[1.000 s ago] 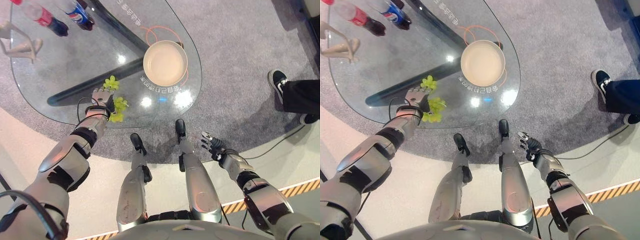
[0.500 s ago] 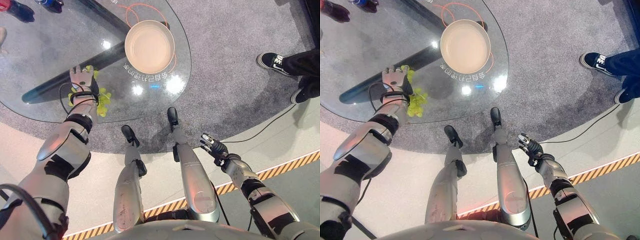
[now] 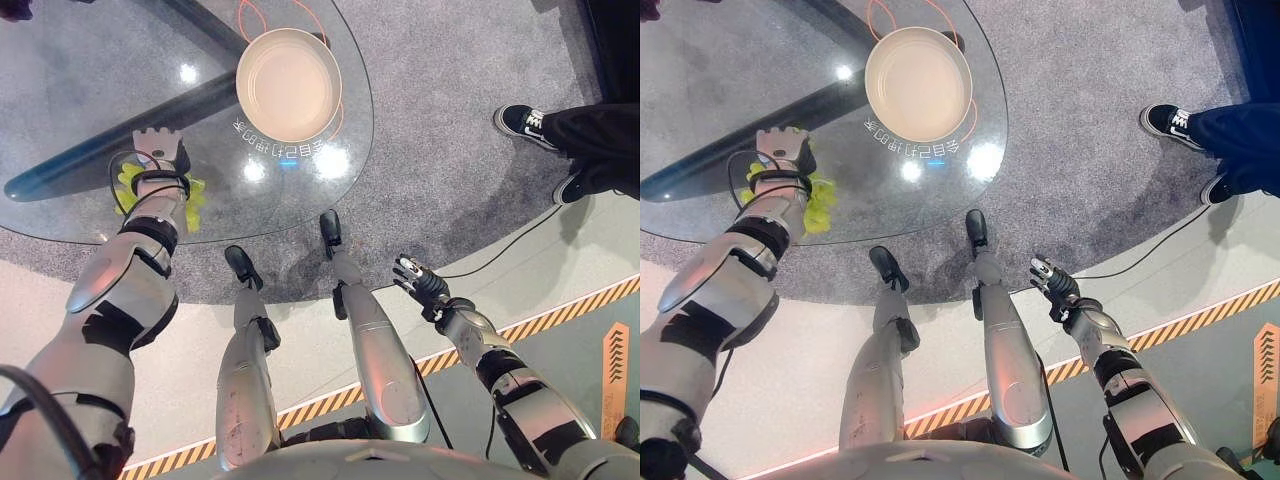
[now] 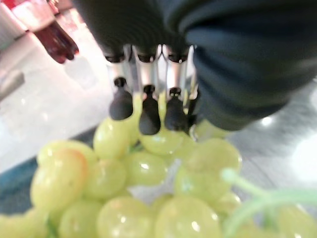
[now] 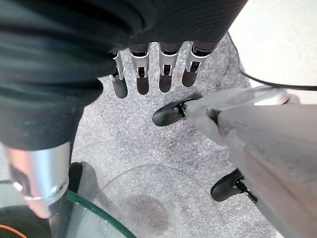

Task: Pick up fruits into the plate

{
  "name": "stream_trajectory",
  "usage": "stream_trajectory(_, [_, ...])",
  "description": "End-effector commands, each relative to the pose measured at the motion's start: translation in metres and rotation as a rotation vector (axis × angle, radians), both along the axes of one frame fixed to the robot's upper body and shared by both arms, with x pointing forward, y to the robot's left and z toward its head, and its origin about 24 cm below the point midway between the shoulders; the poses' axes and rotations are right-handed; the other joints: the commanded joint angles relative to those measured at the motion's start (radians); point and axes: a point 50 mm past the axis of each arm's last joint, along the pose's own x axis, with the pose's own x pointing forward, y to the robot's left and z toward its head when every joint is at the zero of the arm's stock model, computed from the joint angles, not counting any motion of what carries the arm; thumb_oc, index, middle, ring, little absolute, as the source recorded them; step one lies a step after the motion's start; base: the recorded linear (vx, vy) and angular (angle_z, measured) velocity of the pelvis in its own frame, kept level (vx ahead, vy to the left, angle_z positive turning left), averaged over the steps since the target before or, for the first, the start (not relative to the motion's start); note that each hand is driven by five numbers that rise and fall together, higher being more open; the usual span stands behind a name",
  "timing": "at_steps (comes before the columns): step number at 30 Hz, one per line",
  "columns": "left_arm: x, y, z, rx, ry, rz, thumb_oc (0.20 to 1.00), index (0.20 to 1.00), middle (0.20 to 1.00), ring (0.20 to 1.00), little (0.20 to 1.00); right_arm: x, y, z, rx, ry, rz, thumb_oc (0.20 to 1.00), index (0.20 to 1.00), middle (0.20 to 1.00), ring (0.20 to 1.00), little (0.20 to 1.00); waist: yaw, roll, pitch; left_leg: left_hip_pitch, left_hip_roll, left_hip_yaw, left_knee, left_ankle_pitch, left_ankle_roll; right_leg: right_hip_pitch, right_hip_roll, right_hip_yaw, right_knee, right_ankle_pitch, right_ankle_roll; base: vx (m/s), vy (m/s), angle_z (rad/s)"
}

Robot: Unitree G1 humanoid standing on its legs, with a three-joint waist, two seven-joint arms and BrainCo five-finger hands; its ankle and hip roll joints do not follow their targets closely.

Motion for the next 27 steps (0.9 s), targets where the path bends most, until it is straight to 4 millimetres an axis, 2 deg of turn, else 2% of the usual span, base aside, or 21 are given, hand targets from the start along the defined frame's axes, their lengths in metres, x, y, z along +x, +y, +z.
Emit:
stream_trajectory(1, [-0.012,0.030,-0.004,-0.012,0.023,0.115,0.200,0.200,0.200,0.200,0.200,-0.008,0.010,-0.009,0.052,0.023,-0.001,1.000,1.000,1.000,1.000,1.000,0.015,-0.060,0.006,-0.041,-0.011,-0.026,0.066,-0.015,-0.047,-0.017,0.038,0.019,0.006,0.047,0.036,0.00,0.000,0.00])
stream_trajectory(11, [-0.006,0.021,0.005,-0.161,-0.084,0.045,0.200,0.200,0.200,0.200,0.200,-0.010,0.010,-0.011,0.056,0.030,-0.008,1.000,1.000,1.000,1.000,1.000,0.032,-0.051,0.006,-0.020,-0.016,-0.037,0.059,-0.013,-0.043,0.009,0.039,0.014,0.010,0.037,0.034,0.00,0.000,0.00])
stream_trajectory(17, [-0.005,0.020,0.018,-0.285,-0.237,0.029,0.200,0.200,0.200,0.200,0.200,-0.015,0.011,-0.015,0.072,0.041,-0.014,1.000,1.000,1.000,1.000,1.000,0.042,-0.042,0.006,-0.006,-0.020,-0.045,0.064,-0.014,-0.039,0.027,0.037,0.007,0.020,0.029,0.032,0.00,-0.009,0.01])
stream_trajectory(19, [-0.005,0.019,0.028,-0.357,-0.348,0.009,1.000,1.000,1.000,1.000,1.000,-0.019,0.011,-0.018,0.088,0.050,-0.024,1.000,1.000,1.000,1.000,1.000,0.050,-0.038,0.006,0.003,-0.024,-0.051,0.066,-0.017,-0.036,0.038,0.036,0.005,0.023,0.024,0.030,-0.01,-0.063,0.14])
stream_trajectory(23, [-0.009,0.018,0.030,-0.412,-0.472,-0.022,1.000,1.000,1.000,1.000,1.000,-0.026,0.012,-0.024,0.110,0.062,-0.044,1.000,1.000,1.000,1.000,1.000,0.065,-0.029,0.006,0.026,-0.028,-0.062,0.060,-0.020,-0.031,0.062,0.034,0.000,0.022,0.019,0.029,0.00,-0.057,0.07])
stream_trajectory(27, [-0.013,0.017,0.030,-0.429,-0.525,-0.038,1.000,1.000,1.000,1.000,1.000,-0.030,0.013,-0.026,0.119,0.067,-0.060,1.000,1.000,1.000,1.000,1.000,0.076,-0.023,0.006,0.040,-0.032,-0.070,0.059,-0.022,-0.030,0.076,0.034,-0.002,0.023,0.015,0.029,0.00,-0.030,0.01])
